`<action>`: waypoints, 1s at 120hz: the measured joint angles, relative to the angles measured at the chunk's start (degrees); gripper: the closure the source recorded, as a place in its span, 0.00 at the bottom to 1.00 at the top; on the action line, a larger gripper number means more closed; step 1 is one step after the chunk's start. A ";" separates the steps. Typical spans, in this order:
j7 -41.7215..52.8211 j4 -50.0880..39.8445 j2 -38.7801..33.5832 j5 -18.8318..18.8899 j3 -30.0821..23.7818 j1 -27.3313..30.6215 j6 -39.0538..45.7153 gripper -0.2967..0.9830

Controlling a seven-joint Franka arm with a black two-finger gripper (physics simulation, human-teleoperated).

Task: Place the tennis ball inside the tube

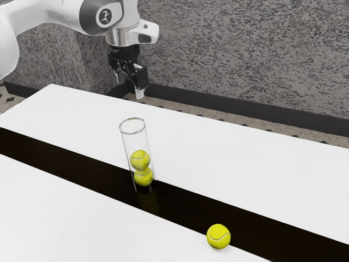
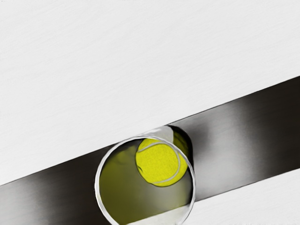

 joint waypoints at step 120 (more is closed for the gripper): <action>12.07 -22.75 14.79 -25.12 -17.40 -4.76 26.70 0.23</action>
